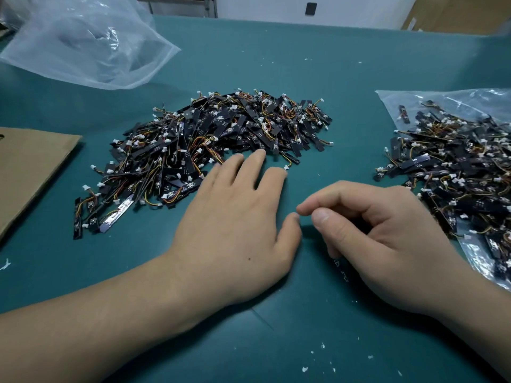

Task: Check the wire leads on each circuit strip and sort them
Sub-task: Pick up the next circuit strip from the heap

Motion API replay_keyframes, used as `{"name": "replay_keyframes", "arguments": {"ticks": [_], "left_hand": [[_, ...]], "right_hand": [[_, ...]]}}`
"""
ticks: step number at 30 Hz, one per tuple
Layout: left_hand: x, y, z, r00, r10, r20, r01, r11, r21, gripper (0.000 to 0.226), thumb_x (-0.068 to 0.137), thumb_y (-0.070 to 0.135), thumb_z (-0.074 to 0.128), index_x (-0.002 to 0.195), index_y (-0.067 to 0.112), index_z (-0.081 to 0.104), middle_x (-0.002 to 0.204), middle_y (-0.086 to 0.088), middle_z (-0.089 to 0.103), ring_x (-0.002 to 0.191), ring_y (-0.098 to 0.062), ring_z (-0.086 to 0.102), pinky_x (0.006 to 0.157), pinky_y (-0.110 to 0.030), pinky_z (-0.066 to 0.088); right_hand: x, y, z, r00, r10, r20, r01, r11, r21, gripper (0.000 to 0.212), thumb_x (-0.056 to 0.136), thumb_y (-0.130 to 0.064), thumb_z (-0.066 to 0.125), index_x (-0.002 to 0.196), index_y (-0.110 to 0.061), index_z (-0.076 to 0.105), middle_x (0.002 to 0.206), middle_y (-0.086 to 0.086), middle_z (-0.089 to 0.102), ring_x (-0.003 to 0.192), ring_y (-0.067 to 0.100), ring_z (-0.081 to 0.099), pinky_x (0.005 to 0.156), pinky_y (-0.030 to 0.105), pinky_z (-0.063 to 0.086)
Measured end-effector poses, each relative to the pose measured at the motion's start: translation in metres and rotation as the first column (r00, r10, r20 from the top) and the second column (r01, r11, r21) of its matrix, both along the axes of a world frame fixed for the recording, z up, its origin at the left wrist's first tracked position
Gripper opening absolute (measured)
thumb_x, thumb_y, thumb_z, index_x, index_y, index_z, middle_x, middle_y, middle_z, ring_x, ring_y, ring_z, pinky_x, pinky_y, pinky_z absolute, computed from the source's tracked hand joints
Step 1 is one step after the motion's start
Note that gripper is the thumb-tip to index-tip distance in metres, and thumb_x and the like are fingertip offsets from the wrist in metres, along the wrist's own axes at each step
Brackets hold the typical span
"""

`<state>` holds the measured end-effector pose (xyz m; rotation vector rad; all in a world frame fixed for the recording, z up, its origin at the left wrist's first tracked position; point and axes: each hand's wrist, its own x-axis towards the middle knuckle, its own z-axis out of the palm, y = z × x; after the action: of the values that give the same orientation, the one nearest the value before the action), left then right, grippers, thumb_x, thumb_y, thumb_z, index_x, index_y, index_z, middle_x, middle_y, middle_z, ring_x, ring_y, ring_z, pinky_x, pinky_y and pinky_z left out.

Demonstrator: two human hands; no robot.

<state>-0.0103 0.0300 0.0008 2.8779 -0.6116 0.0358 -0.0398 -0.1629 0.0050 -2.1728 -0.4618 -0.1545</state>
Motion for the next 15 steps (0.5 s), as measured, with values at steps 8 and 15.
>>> {"name": "replay_keyframes", "arguments": {"ticks": [8,15], "left_hand": [[0.001,0.002,-0.004,0.996,-0.075,0.039,0.080,0.984,-0.160,0.068,0.094,0.049,0.040,0.151,0.013,0.034,0.171,-0.016,0.004,0.160,-0.025,0.003,0.129,-0.036,0.004],[-0.001,-0.009,0.001,0.927,-0.324,0.189,0.372,0.861,-0.346,0.067,0.085,0.037,0.056,0.146,0.010,0.049,0.161,0.002,0.038,0.150,-0.013,0.033,0.124,-0.037,0.028]], "right_hand": [[0.001,-0.001,-0.001,1.000,0.005,0.009,-0.004,1.000,-0.020,0.014,0.097,-0.028,0.060,0.095,-0.028,0.074,0.059,-0.007,0.061,0.048,0.017,0.054,0.049,0.033,0.045],[0.005,-0.004,-0.007,0.988,-0.149,-0.030,0.152,0.962,0.228,0.033,0.094,-0.020,0.059,0.124,-0.031,0.059,0.068,0.004,0.067,0.049,0.012,0.053,0.051,0.022,0.043]]}}
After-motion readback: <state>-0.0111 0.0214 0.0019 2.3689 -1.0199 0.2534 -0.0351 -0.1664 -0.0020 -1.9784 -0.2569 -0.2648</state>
